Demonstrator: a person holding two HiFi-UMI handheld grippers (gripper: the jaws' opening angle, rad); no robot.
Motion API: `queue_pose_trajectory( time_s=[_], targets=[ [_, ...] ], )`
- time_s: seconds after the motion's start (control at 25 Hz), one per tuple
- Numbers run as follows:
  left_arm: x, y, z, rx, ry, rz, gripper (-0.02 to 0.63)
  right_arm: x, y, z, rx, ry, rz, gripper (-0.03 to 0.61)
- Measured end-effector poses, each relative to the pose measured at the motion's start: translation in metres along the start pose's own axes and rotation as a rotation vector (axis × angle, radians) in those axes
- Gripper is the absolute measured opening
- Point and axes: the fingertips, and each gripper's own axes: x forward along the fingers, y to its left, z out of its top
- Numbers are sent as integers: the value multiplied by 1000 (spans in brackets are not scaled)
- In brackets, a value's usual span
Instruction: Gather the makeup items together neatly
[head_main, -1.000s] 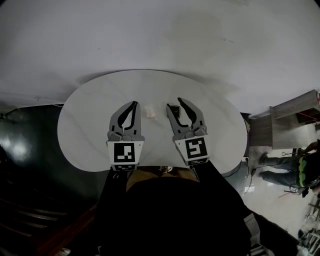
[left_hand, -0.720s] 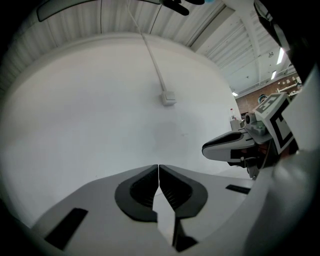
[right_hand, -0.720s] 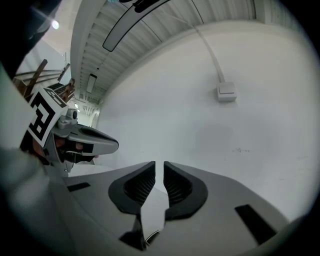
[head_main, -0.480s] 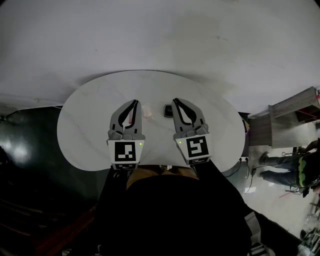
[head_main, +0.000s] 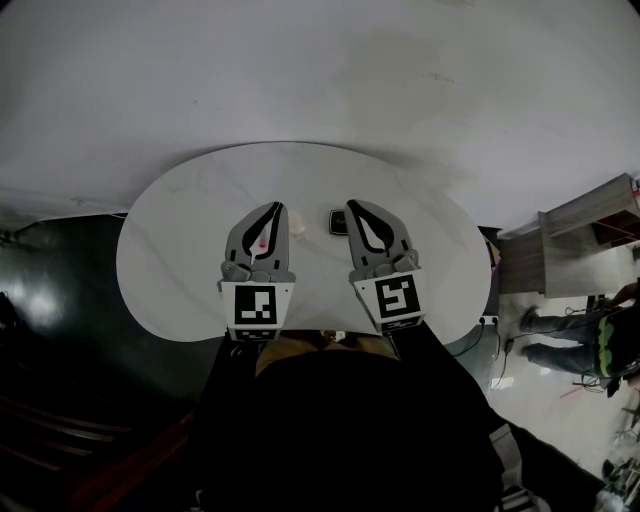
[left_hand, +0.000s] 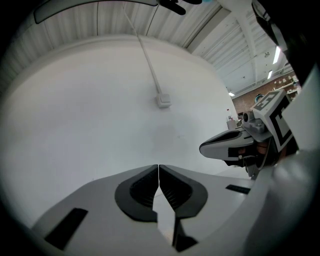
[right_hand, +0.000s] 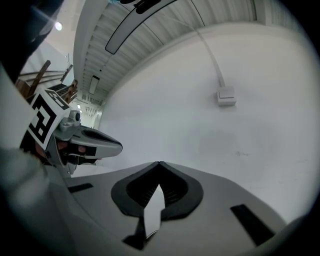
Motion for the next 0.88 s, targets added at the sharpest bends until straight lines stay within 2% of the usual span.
queue_pose_trajectory(
  time_s=[0.32, 0.88],
  targets=[
    [-7, 4, -5, 15, 12, 9, 18, -1, 8, 3, -24, -8, 9, 28],
    [-14, 10, -10, -10, 16, 30, 18, 3, 19, 9, 6, -8, 44, 28]
  ],
)
